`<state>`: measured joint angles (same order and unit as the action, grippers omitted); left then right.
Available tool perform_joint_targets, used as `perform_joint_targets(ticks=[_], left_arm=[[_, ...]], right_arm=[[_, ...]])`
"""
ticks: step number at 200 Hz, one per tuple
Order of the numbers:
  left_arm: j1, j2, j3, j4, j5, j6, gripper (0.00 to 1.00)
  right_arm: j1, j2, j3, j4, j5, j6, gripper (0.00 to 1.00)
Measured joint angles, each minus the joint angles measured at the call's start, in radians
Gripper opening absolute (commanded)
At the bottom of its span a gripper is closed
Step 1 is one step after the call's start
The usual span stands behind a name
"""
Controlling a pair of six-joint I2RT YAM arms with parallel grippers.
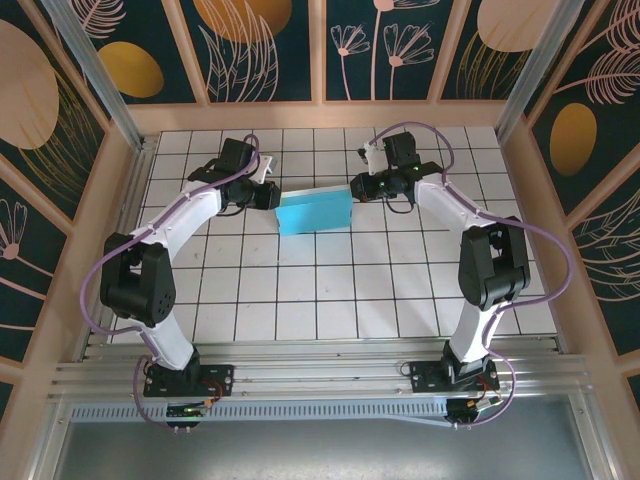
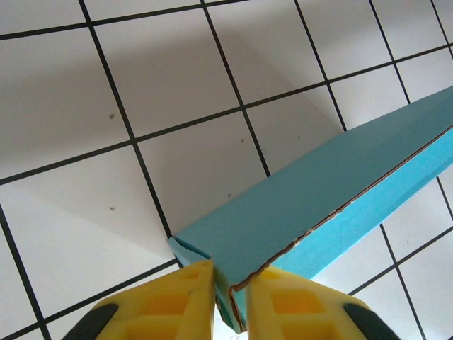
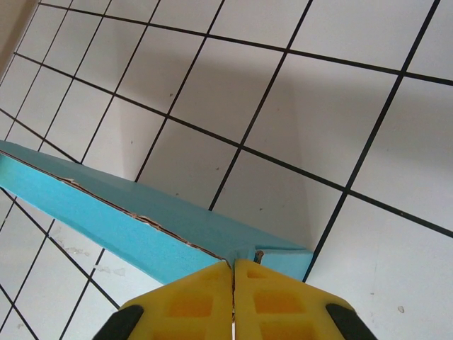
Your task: Fold the paper box
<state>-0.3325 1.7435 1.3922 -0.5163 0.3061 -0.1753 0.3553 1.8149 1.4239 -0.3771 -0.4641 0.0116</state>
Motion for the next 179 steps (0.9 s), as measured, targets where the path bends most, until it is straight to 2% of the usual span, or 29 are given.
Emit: perform_joint_targets(ticks=[63,121,179], left_arm=[[0.0,0.0,-0.002,0.002,-0.001,-0.013,0.16],[0.0,0.0,-0.002,0.001,-0.033,-0.009,0.14],[0.0,0.0,-0.002,0.002,-0.034,-0.01,0.14]], right_arm=[[0.002,0.0,0.0,0.002,0.0,0.047,0.08],[0.009,0.028,0.075,-0.107,0.001,0.068,0.08],[0.009,0.047,0.103,-0.128,0.003,0.084,0.07]])
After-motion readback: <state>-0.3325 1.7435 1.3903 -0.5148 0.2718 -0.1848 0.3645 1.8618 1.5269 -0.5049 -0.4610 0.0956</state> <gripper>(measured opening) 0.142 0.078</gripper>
